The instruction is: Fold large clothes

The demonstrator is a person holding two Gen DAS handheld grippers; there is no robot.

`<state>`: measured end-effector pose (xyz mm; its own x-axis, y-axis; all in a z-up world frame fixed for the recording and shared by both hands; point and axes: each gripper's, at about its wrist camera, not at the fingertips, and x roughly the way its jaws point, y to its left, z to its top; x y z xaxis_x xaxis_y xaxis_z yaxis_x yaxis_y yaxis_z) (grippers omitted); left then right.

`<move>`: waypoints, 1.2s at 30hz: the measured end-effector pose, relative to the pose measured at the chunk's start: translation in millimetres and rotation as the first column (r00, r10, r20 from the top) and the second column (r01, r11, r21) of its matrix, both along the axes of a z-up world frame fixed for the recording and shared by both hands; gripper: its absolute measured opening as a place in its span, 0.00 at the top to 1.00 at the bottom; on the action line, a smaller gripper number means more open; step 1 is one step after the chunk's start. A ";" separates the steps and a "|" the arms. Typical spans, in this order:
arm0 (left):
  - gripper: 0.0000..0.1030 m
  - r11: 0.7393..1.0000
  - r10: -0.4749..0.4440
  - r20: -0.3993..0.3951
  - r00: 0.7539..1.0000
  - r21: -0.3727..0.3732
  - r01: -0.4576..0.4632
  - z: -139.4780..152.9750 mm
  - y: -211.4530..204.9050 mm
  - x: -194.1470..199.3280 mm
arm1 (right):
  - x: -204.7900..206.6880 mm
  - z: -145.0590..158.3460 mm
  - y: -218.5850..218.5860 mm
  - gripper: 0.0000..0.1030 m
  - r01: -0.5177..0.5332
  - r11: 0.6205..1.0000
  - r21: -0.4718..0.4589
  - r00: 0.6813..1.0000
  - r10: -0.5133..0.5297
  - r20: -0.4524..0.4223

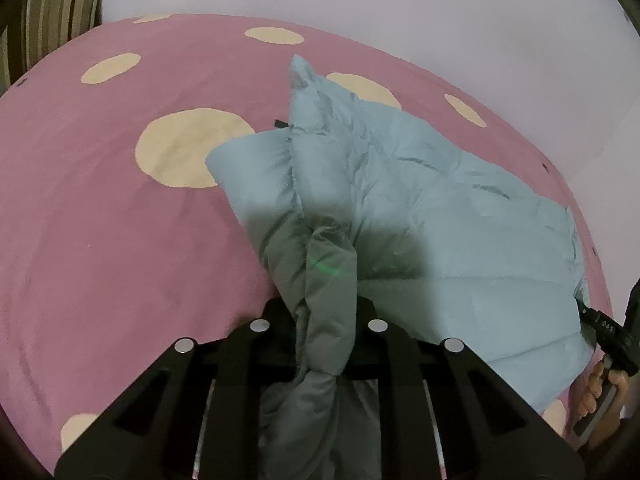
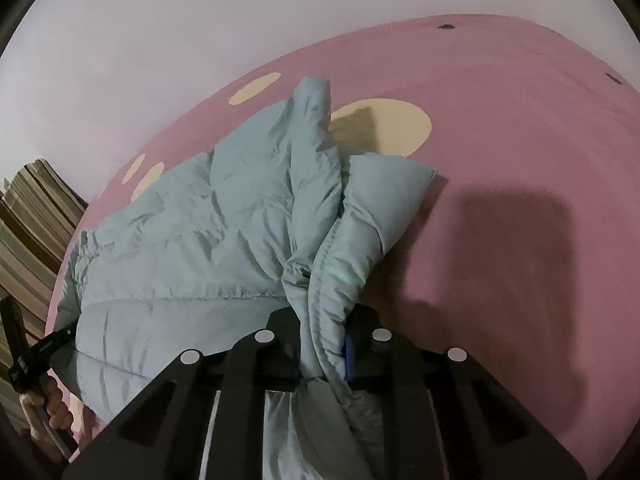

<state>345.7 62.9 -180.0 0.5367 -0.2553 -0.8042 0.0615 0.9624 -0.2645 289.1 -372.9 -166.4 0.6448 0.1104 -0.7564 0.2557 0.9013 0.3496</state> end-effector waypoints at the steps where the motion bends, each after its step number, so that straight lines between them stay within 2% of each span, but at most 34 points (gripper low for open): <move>1: 0.88 1.000 0.004 0.005 1.000 -0.002 -0.004 3.3 1.9 -3.6 | -3.9 2.9 2.4 0.87 0.002 1.000 0.000 1.000 -0.002 0.008; 7: 0.89 0.999 0.027 0.019 0.999 -0.039 -0.027 22.2 22.7 -31.4 | -7.4 16.0 3.9 0.87 -0.011 0.999 0.033 0.999 0.010 0.038; 13: 0.89 0.999 0.033 0.030 0.999 -0.032 -0.032 34.4 48.0 -75.6 | -14.3 15.2 11.7 0.87 -0.050 0.997 0.057 0.998 0.049 0.031; 23: 0.89 0.996 0.060 -0.020 0.998 -0.063 -0.061 25.8 99.6 -151.3 | -18.3 2.3 8.5 0.87 -0.090 0.989 0.119 0.996 0.091 -0.005; 30: 0.89 0.991 0.086 -0.039 0.996 -0.095 -0.090 13.2 112.7 -164.5 | -17.2 2.1 14.0 0.87 -0.100 0.989 0.106 0.995 0.101 -0.004; 32: 0.88 0.993 0.086 -0.033 0.996 -0.082 -0.088 11.3 110.4 -163.4 | -16.3 3.1 12.8 0.87 -0.098 0.990 0.098 0.995 0.099 -0.002; 34: 0.86 0.994 0.086 -0.028 0.996 -0.072 -0.087 9.8 109.9 -167.9 | -13.1 3.0 13.4 0.87 -0.093 0.991 0.101 0.996 0.094 -0.001; 36: 0.80 0.994 0.089 -0.031 0.996 -0.062 -0.090 6.0 109.5 -168.8 | -15.4 2.5 11.8 0.86 -0.087 0.991 0.104 0.996 0.087 0.001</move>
